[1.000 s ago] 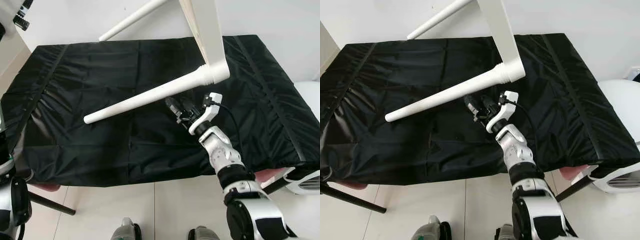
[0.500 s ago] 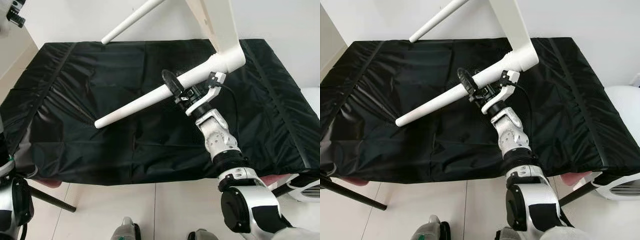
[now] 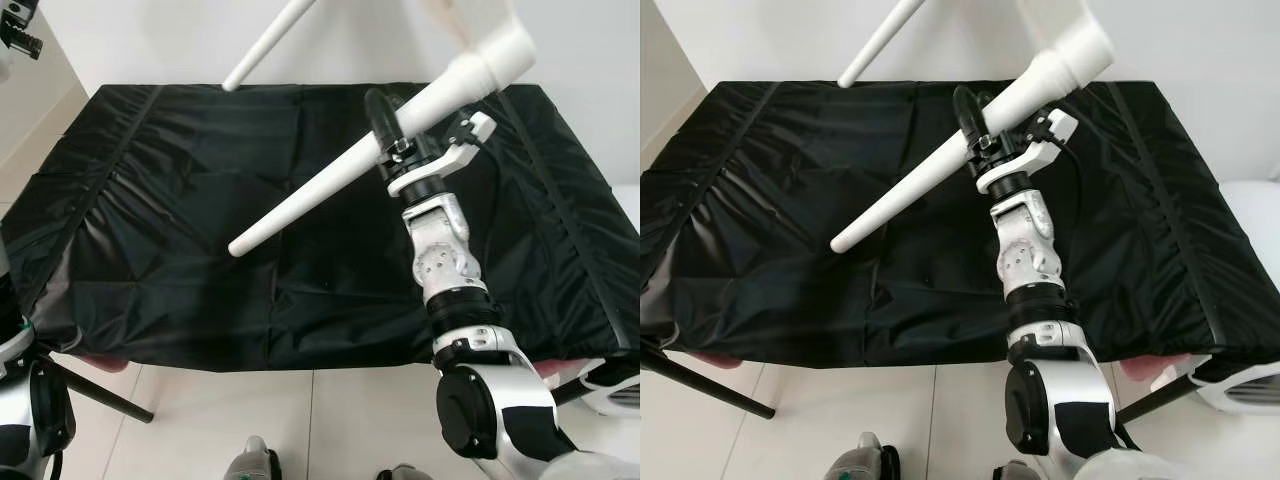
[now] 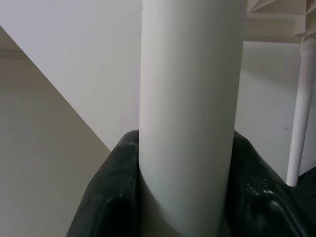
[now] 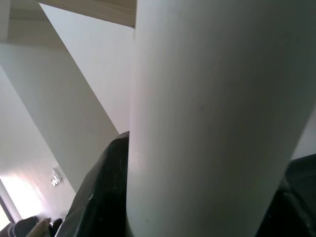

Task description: Building children table

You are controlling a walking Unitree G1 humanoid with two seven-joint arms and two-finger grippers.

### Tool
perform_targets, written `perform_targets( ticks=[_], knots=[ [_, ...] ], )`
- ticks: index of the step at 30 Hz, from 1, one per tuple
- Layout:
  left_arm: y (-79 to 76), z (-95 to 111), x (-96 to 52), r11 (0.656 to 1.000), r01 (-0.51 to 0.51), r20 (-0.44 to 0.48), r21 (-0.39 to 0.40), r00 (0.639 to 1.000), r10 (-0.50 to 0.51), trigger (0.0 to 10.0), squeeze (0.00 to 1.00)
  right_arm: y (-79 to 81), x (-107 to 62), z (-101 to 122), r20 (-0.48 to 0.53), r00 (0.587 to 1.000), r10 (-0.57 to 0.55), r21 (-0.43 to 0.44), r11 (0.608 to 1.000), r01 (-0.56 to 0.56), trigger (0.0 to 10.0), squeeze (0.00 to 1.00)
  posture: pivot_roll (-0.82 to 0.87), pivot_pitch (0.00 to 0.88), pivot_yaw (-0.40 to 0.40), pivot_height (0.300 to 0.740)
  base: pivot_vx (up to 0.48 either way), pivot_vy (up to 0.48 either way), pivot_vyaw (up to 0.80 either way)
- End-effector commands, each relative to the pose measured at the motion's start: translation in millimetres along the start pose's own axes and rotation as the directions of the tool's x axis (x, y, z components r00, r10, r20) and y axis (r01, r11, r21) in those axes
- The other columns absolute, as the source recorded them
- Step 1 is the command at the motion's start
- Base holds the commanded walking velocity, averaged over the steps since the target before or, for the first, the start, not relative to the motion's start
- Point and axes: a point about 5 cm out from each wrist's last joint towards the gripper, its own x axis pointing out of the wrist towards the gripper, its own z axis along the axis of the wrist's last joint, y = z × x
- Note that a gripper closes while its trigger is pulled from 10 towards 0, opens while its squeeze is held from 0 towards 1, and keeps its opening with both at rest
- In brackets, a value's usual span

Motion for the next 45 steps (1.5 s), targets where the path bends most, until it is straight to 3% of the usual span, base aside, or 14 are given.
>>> perform_targets(
  ticks=[1,10,11,18,26,30,31,36,37,38,39,42,43,45],
  knots=[
    [-11.8,6,-1.1,0.998,0.052,0.034,-0.04,0.998,-0.051,0.0,0.0,32.4,25.0,54,0.197,0.966,0.165,-0.183,0.975,-0.129,0.0,0.0,0.14,0.009,-0.028,0.74,0.0,0.0,0.0],
    [-8.9,8,-5.2,0.994,0.037,0.042,-0.105,0.999,-0.033,0.0,0.0,40.9,25.5,100,0.239,0.947,0.215,-0.311,0.941,-0.136,0.0,0.0,0.12,0.024,-0.03,0.74,0.0,0.0,0.0],
    [-7.4,9,-4.6,0.992,0.036,0.045,-0.12,0.999,-0.031,0.0,0.0,42.6,29.6,119,0.229,0.947,0.225,-0.367,0.921,-0.131,0.0,0.0,0.11,0.031,-0.029,0.74,0.0,0.0,0.0],
    [-7.8,12,1.8,0.985,0.05,0.048,-0.166,0.998,-0.042,0.0,0.0,38.5,42.4,144,0.155,0.97,0.186,-0.438,0.893,-0.101,0.0,0.0,0.1,0.051,-0.025,0.74,0.0,0.0,0.0],
    [-51.5,-6,3.9,0.927,0.007,-0.092,-0.375,0.995,-0.045,0.0,0.0,52.6,46.8,122,-0.062,0.99,0.127,-0.464,0.874,-0.141,0.0,0.0,0.07,0.087,-0.015,0.74,0.0,0.0,0.0],
    [-57.3,-8,3.3,0.92,0.012,-0.106,-0.391,0.993,-0.058,0.0,0.0,53.8,47.2,120,-0.084,0.989,0.119,-0.467,0.873,-0.144,0.0,0.0,0.05,0.093,-0.013,0.74,0.0,0.0,0.0],
    [-78.5,-9,0.2,0.891,0.048,-0.127,-0.452,0.985,-0.117,0.0,0.0,57.9,47.1,112,-0.176,0.976,0.129,-0.467,0.862,-0.198,0.0,0.0,0.04,0.105,-0.012,0.74,0.0,0.0,0.0],
    [-101.5,-8,-4.3,0.843,0.082,-0.141,-0.531,0.973,-0.184,0.0,0.0,61.9,44.7,105,-0.259,0.956,0.137,-0.47,0.847,-0.249,0.2,0.0,0.04,0.11,-0.012,0.74,0.0,0.0,0.0],
    [-103.9,-8,-4.3,0.834,0.082,-0.144,-0.545,0.971,-0.19,0.0,0.0,63.4,43.8,103,-0.265,0.954,0.139,-0.472,0.845,-0.254,7.6,0.0,0.04,0.109,-0.013,0.74,0.0,0.0,0.0],
    [-103.9,-8,-4.3,0.834,0.082,-0.144,-0.545,0.971,-0.19,0.0,0.0,63.4,43.8,103,-0.265,0.954,0.139,-0.472,0.845,-0.254,7.6,0.0,0.04,0.109,-0.013,0.74,0.0,0.0,0.0],
    [-105.0,-10,-4.2,0.824,0.079,-0.146,-0.561,0.97,-0.192,0.0,0.0,65.9,42.8,100,-0.266,0.953,0.144,-0.467,0.846,-0.258,5.6,0.0,0.03,0.109,-0.012,0.74,0.0,0.0,0.0],
    [-102.7,-11,-4.0,0.821,0.059,-0.153,-0.568,0.972,-0.176,0.0,0.0,68.4,43.3,100,-0.241,0.958,0.155,-0.464,0.849,-0.254,6.0,0.0,0.03,0.11,-0.01,0.74,0.0,0.0,0.0],
    [-101.4,-9,-3.6,0.819,0.047,-0.15,-0.573,0.976,-0.16,0.0,0.0,74.8,44.9,104,-0.191,0.964,0.183,-0.451,0.856,-0.252,0.0,0.0,0.03,0.107,-0.014,0.74,0.0,0.0,0.0],
    [-100.3,-7,-3.0,0.82,0.038,-0.146,-0.572,0.978,-0.147,0.0,0.0,79.9,45.6,107,-0.165,0.965,0.203,-0.435,0.863,-0.256,0.0,0.0,0.03,0.107,-0.016,0.74,0.0,0.0,0.0]
  ],
)
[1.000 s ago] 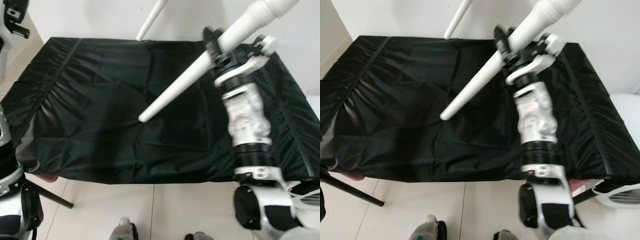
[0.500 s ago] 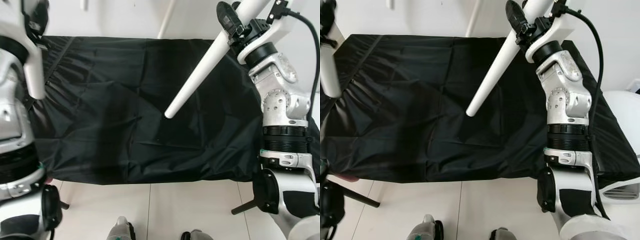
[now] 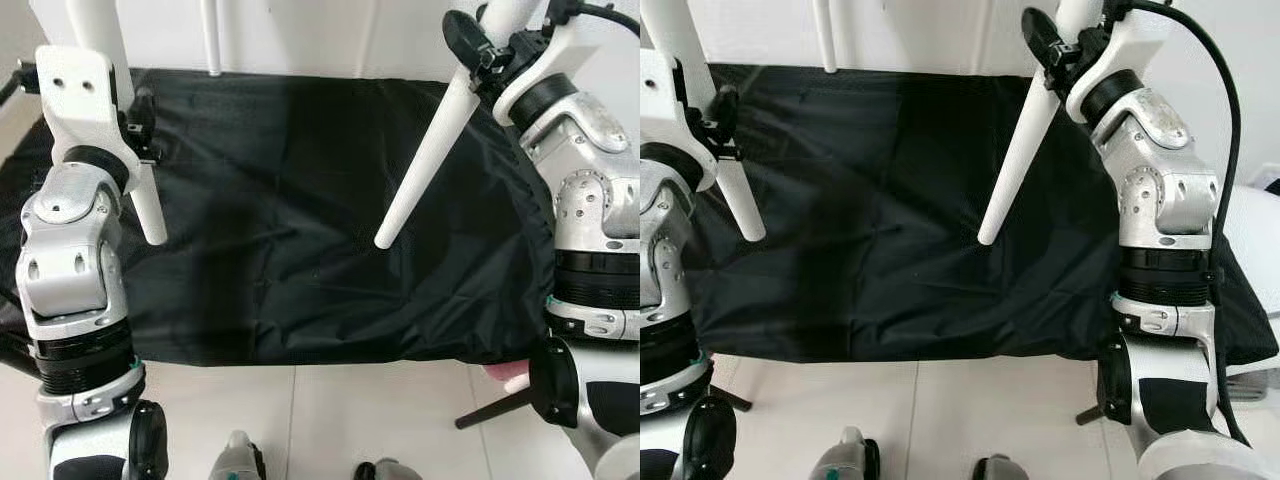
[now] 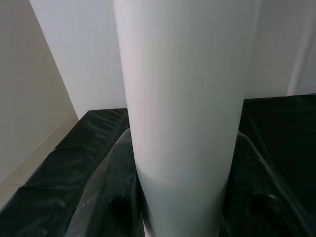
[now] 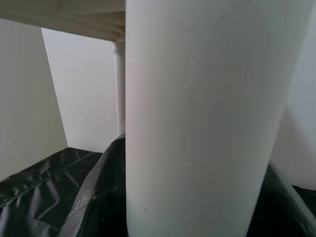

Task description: Building children table

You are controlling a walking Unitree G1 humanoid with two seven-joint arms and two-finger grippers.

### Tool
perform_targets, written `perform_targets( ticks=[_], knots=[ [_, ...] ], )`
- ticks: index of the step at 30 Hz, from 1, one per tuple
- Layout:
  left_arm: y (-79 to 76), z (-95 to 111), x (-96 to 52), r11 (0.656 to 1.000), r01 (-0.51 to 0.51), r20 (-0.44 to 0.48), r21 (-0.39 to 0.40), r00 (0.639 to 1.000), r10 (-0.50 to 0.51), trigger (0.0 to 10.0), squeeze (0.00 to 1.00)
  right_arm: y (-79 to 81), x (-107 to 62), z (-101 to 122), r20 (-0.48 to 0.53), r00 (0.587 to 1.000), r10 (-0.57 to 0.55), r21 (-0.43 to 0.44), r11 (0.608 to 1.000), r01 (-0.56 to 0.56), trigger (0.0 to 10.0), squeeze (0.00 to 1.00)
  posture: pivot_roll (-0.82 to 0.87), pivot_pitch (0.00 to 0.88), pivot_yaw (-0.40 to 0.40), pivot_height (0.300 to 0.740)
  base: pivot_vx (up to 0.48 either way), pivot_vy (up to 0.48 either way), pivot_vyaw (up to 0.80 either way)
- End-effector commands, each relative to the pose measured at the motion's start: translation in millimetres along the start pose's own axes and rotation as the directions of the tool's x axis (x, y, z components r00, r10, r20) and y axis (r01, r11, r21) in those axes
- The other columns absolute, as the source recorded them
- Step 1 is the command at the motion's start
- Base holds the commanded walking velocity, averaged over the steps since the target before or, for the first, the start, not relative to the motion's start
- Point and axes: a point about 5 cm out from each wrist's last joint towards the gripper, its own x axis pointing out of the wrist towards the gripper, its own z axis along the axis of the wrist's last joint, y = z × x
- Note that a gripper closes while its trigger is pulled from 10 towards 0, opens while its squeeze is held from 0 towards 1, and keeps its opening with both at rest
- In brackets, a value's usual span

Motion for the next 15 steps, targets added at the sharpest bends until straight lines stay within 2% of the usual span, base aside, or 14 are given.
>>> perform_targets(
  ticks=[1,3,4,6,12,15],
  knots=[
    [-33.8,29,-1.0,0.986,0.162,0.136,0.03,0.977,-0.164,0.0,0.0,47.0,8.4,33,0.189,0.961,0.2,-0.008,0.979,-0.202,0.0,0.0,0.03,0.106,-0.015,0.74,0.0,0.0,0.0],
    [-35.3,30,-1.7,0.986,0.165,0.138,0.034,0.976,-0.168,0.0,0.0,50.1,7.4,34,0.19,0.958,0.217,-0.014,0.976,-0.218,0.2,0.0,0.03,0.106,-0.02,0.74,0.0,0.0,0.0],
    [-35.8,29,-1.9,0.986,0.159,0.128,0.045,0.978,-0.164,10.0,0.0,52.5,6.2,33,0.18,0.956,0.232,-0.028,0.973,-0.231,10.0,0.0,0.03,0.106,-0.022,0.74,0.0,0.0,0.0],
    [-35.8,29,-1.9,0.986,0.159,0.128,0.045,0.978,-0.164,10.0,0.0,52.5,6.2,33,0.18,0.956,0.232,-0.028,0.973,-0.231,10.0,0.0,0.03,0.106,-0.022,0.74,0.0,0.0,0.0],
    [-39.1,26,-3.7,0.985,0.169,0.117,0.04,0.978,-0.173,10.0,0.0,56.9,2.2,34,0.188,0.942,0.276,-0.116,0.959,-0.258,10.0,0.0,0.03,0.098,-0.024,0.74,0.0,0.0,0.0],
    [-41.6,23,-4.5,0.984,0.172,0.102,0.035,0.979,-0.175,10.0,0.0,59.8,-0.7,28,0.161,0.948,0.274,-0.143,0.957,-0.252,10.0,0.0,0.03,0.096,-0.025,0.74,0.0,0.0,0.0]
  ],
)
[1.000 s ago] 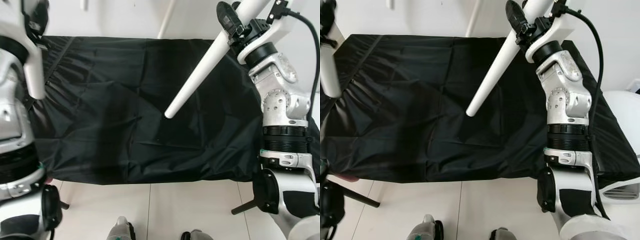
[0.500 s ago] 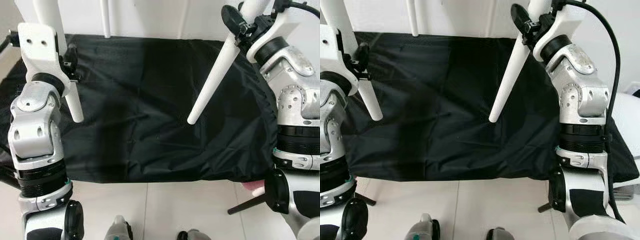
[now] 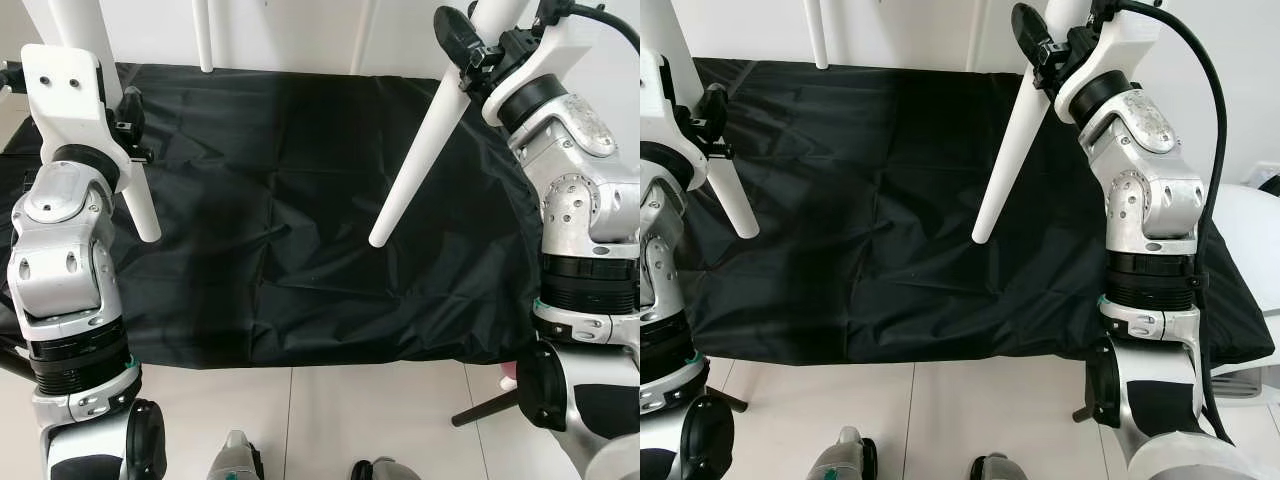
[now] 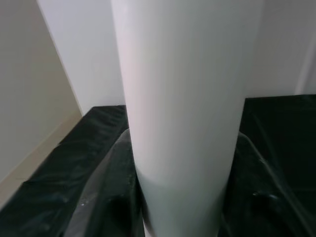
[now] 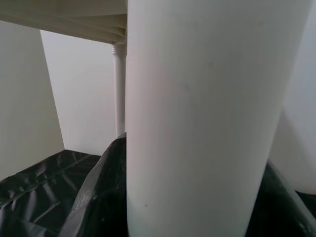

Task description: Building children table

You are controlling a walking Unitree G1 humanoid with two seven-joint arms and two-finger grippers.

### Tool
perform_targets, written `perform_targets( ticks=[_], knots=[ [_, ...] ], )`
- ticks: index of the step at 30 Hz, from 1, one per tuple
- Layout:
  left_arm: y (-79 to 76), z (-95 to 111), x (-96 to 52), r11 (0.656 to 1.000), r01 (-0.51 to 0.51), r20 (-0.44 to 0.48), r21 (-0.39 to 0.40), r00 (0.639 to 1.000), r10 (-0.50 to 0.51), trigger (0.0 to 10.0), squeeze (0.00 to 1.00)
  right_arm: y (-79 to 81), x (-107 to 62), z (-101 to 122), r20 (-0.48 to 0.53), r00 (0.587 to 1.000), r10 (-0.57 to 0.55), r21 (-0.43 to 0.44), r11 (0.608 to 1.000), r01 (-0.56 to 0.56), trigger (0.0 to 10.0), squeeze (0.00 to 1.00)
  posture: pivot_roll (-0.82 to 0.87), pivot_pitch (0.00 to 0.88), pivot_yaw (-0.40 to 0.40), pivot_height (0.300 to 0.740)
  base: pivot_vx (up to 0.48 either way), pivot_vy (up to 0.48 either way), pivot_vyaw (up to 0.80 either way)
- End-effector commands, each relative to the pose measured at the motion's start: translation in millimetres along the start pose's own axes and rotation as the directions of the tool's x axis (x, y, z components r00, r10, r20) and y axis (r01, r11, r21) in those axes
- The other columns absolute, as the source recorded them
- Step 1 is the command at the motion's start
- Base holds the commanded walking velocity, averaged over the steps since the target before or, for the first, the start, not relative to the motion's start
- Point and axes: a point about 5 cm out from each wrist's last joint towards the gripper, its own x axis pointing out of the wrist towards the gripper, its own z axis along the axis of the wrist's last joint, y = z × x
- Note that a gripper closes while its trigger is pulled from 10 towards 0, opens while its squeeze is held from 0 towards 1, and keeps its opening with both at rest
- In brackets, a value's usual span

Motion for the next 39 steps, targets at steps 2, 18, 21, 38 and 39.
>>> perform_targets(
  ticks=[2,18,21,38,39],
  knots=[
    [-40.6,22,-3.8,0.981,0.191,0.109,0.041,0.975,-0.194,10.0,0.93,52.1,4.8,23,0.132,0.957,0.26,-0.088,0.964,-0.25,10.0,0.0,0.03,0.095,-0.024,0.74,0.0,0.0,0.0],
    [-41.4,11,-3.9,0.975,0.213,0.073,0.061,0.973,-0.217,10.0,1.0,48.7,-3.8,14,0.156,0.963,0.219,-0.095,0.974,-0.206,10.0,1.0,0.03,0.103,-0.015,0.74,0.0,0.0,0.0],
    [-41.5,7,-4.2,0.974,0.216,0.058,0.07,0.974,-0.22,10.0,0.49,46.4,-4.6,14,0.174,0.967,0.188,-0.114,0.979,-0.17,10.0,1.0,0.03,0.107,-0.012,0.74,0.0,0.0,0.0],
    [-28.0,-29,-10.1,0.986,0.139,-0.102,0.092,0.986,-0.13,10.0,0.0,26.5,-33.0,-39,0.039,0.991,-0.13,-0.152,0.979,0.135,10.0,0.0,0.03,0.139,0.006,0.74,0.0,0.0,0.0],
    [-27.7,-33,-10.9,0.986,0.136,-0.116,0.095,0.985,-0.125,10.0,0.0,27.3,-36.3,-46,0.015,0.99,-0.142,-0.147,0.979,0.142,10.0,0.0,0.03,0.138,0.006,0.74,0.0,0.0,0.0]
  ],
)
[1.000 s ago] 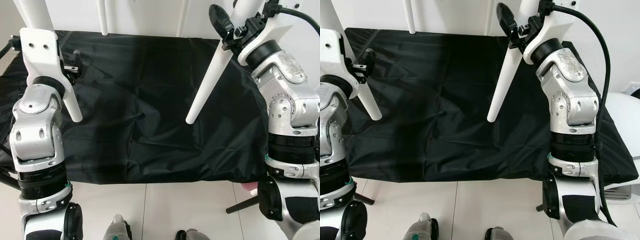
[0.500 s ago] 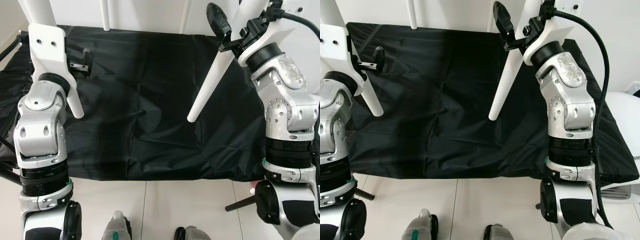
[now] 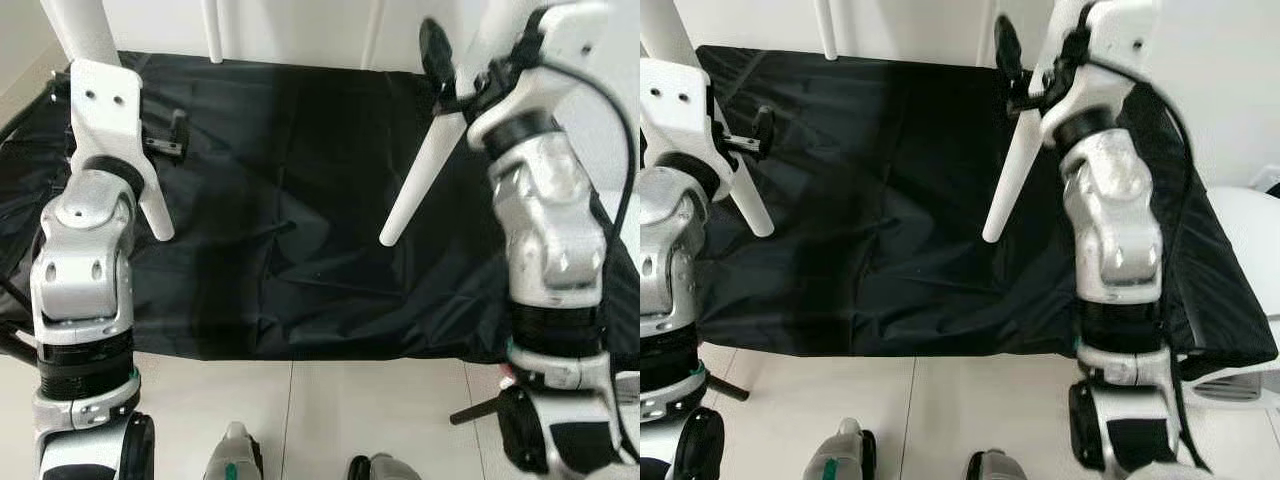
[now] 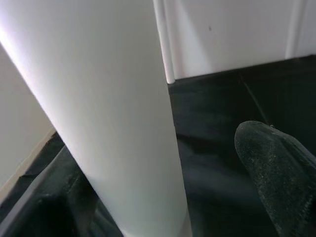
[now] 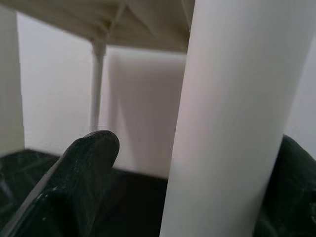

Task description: Building children table

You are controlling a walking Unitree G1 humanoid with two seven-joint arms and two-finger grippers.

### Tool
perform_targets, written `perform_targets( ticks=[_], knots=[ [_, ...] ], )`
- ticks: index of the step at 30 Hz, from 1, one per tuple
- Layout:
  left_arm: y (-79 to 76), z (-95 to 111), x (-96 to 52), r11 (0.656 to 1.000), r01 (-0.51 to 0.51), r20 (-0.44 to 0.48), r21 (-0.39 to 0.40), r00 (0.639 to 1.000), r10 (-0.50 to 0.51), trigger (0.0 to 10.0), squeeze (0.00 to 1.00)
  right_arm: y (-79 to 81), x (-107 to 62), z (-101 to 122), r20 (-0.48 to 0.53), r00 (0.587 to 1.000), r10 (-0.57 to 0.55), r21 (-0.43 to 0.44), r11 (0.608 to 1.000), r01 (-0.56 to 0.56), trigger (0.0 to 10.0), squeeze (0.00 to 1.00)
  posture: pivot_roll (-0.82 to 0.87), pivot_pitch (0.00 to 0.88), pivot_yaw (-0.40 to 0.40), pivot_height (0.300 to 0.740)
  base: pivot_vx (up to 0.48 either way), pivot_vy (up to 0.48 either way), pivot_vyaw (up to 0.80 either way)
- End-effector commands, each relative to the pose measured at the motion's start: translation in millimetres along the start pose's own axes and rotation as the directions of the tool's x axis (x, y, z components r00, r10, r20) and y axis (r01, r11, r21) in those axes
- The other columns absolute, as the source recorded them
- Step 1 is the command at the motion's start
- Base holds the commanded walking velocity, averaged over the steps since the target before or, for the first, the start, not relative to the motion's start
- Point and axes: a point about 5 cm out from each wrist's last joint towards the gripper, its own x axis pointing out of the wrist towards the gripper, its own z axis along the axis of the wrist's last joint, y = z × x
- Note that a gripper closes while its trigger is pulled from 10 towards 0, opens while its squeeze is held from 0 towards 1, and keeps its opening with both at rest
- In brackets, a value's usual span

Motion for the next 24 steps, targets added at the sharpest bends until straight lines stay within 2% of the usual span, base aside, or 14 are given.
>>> perform_targets(
  ticks=[1,4,7,11,14,24],
  knots=[
    [-12.0,-15,-1.8,0.999,0.045,-0.048,0.013,0.998,-0.045,10.0,0.0,8.8,-9.4,-16,-0.063,0.998,0.001,-0.001,1.0,-0.001,10.0,0.0,0.02,0.141,0.01,0.74,0.0,0.0,0.0],
    [-12.4,-20,-2.4,0.999,0.041,-0.068,0.015,0.997,-0.04,10.0,0.0,10.1,-14.3,-24,-0.095,0.995,-0.005,0.01,1.0,0.006,10.0,0.0,0.02,0.14,0.01,0.74,0.0,0.0,0.0],
    [-14.7,-35,-4.7,0.998,0.044,-0.111,0.044,0.993,-0.039,10.0,0.0,12.2,-25.7,-42,-0.168,0.986,-0.019,0.025,0.999,0.024,10.0,0.0,0.02,0.142,0.009,0.74,0.0,0.0,0.0],
    [-16.4,-43,-6.4,0.997,0.047,-0.137,0.059,0.99,-0.039,10.0,0.0,12.3,-31.4,-51,-0.201,0.979,-0.031,0.037,0.999,0.04,10.0,0.0,0.01,0.142,0.008,0.74,0.0,0.0,0.0],
    [-15.8,-56,-8.5,0.997,0.017,-0.185,0.077,0.983,-0.002,10.0,0.0,10.1,-38.1,-65,-0.255,0.966,-0.051,0.045,0.997,0.064,10.0,0.0,0.01,0.141,0.004,0.74,0.0,0.0,0.0],
    [-10.1,-70,-7.7,0.996,-0.064,-0.252,0.054,0.965,0.076,10.0,0.0,2.9,-42.9,-83,-0.306,0.949,-0.075,0.047,0.994,0.093,10.0,0.0,0.01,0.137,-0.003,0.74,0.0,0.0,0.0]
  ],
)
